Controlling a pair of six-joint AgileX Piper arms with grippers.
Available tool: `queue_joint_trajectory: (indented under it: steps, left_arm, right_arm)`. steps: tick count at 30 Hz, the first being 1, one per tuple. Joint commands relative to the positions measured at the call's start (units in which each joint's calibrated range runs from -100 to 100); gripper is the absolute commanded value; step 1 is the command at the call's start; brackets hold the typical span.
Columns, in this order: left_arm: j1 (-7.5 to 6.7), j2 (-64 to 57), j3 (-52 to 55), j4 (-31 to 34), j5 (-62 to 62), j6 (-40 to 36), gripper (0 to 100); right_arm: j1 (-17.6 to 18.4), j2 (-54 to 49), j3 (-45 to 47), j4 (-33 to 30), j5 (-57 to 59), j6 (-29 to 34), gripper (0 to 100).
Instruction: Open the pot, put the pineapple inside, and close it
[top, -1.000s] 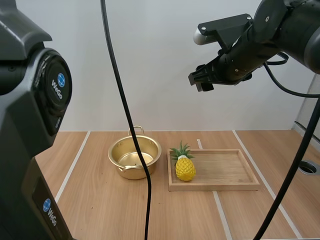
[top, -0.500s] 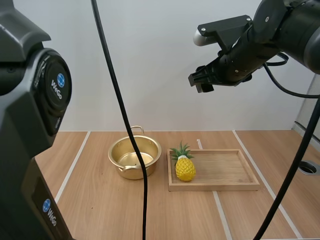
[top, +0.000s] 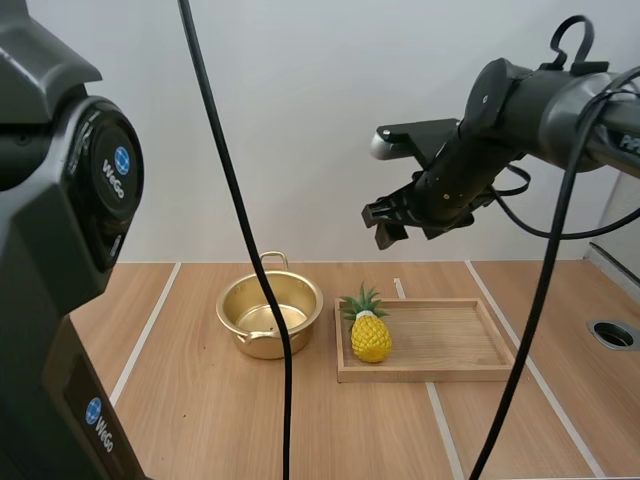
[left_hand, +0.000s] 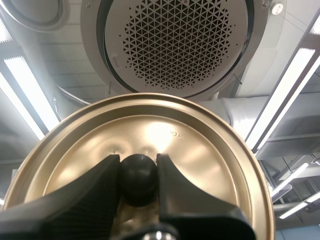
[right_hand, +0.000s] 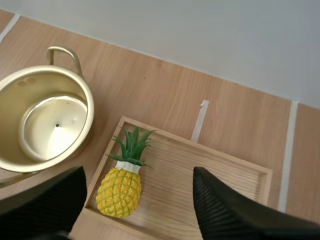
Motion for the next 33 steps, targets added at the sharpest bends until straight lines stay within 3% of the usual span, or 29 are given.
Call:
queue_joint_trajectory:
  steps: [1, 19, 33]
  left_arm:
    - [-0.05, -0.6, -0.2, -0.9, -1.6, -0.3, 0]
    - [-0.05, -0.6, -0.2, -0.9, -1.1, 0.1, 0]
    - [-0.05, -0.6, -0.2, -0.9, -1.1, 0.1, 0]
  right_arm:
    - [-0.3, 2.9, 0.3, 5.1, 3.2, -3.6, 100]
    - [-0.3, 22.5, 0.3, 5.4, 10.1, -4.8, 100]
    - [2.0, 28.5, 0.3, 5.6, 12.7, -5.5, 100]
